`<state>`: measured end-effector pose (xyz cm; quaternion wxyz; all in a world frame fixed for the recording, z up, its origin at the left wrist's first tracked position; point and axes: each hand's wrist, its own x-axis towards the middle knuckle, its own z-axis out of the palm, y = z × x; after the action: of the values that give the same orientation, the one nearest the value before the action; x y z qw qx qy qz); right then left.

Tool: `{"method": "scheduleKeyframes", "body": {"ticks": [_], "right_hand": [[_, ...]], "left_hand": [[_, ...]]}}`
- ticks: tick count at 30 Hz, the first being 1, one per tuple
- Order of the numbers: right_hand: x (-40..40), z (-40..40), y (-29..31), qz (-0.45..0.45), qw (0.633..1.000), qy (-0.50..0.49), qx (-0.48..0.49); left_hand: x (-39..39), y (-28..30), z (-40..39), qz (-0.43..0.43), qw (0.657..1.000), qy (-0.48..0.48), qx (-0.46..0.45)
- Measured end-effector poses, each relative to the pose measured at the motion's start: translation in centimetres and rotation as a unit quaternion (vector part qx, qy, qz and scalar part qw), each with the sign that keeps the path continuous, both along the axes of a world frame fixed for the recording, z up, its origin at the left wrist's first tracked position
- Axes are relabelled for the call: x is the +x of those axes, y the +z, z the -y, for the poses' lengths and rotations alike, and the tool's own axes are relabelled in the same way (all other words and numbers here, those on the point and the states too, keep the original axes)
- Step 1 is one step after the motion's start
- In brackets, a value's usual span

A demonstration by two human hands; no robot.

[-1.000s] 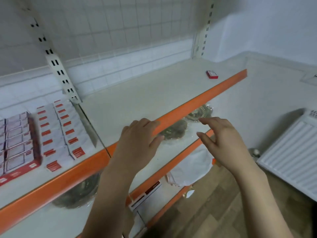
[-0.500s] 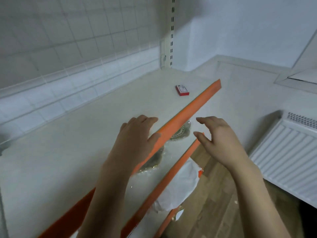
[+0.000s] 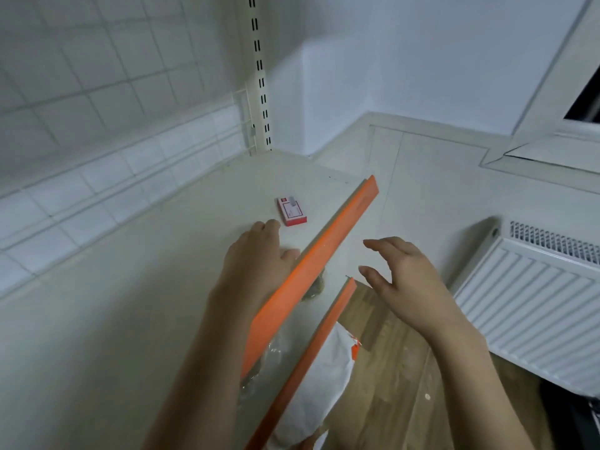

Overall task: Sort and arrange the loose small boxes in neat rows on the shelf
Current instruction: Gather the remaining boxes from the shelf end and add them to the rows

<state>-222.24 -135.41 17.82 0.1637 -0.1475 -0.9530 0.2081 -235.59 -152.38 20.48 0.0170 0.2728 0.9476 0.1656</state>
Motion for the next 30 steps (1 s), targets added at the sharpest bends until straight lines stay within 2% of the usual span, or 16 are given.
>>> {"method": "scheduleKeyframes", "body": {"ticks": [7,15,20,23,27,30], "right_hand": [[-3.5,-5.6,0.7,0.004,0.998,0.057,0.009],[-6.7,-9.6,0.4,0.005,0.99,0.141,0.013],[-8.5,-10.3,-0.4,0.001,0.983,0.182,0.011],[-9.6,-10.2,-0.7,-0.018,0.98,0.2,0.003],[-11.1,-8.7,-0.1,-0.033,0.97,0.24,-0.003],[-12.0,-6.5,0.8,-0.051,0.96,0.274,-0.01]], "left_hand": [[-4.1,-0.3,-7.3,0.009,0.986,0.163,0.012],[-4.7,-1.6,-10.3,0.01,0.959,0.282,-0.01],[-4.9,-1.5,-10.2,-0.014,0.956,0.289,-0.049],[-4.3,-1.0,-8.5,-0.074,0.962,0.254,-0.064],[-1.9,-0.5,-4.1,-0.237,0.961,0.14,0.037],[1.3,-0.3,-0.7,-0.282,0.944,0.143,0.091]]}}
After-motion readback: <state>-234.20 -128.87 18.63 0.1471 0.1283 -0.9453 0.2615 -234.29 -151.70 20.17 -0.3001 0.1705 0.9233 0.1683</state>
